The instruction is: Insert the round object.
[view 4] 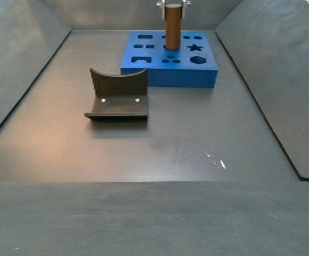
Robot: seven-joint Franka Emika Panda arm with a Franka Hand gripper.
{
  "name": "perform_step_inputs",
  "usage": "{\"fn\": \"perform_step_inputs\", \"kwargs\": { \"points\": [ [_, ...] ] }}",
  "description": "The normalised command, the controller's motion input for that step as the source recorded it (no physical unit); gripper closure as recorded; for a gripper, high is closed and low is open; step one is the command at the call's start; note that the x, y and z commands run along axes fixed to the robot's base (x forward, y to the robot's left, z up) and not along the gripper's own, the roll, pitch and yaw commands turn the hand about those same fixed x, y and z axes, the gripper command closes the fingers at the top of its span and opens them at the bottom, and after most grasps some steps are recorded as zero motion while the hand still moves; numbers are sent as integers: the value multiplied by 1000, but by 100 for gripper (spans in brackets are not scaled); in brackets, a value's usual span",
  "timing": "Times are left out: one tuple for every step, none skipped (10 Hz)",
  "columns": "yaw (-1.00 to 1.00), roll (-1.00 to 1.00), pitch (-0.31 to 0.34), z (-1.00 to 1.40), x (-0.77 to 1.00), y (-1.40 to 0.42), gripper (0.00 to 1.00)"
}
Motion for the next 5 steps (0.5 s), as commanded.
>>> {"fn": "perform_step_inputs", "kwargs": {
  "points": [
    [-97, -171, 0, -597, 217, 0, 100],
    [-86, -179, 0, -597, 229, 20, 100],
    [-37, -127, 0, -640, 226, 100, 100],
    [0, 69, 41, -623, 106, 163, 100],
    [60, 277, 56, -543, 6, 151, 100]
  ]
}}
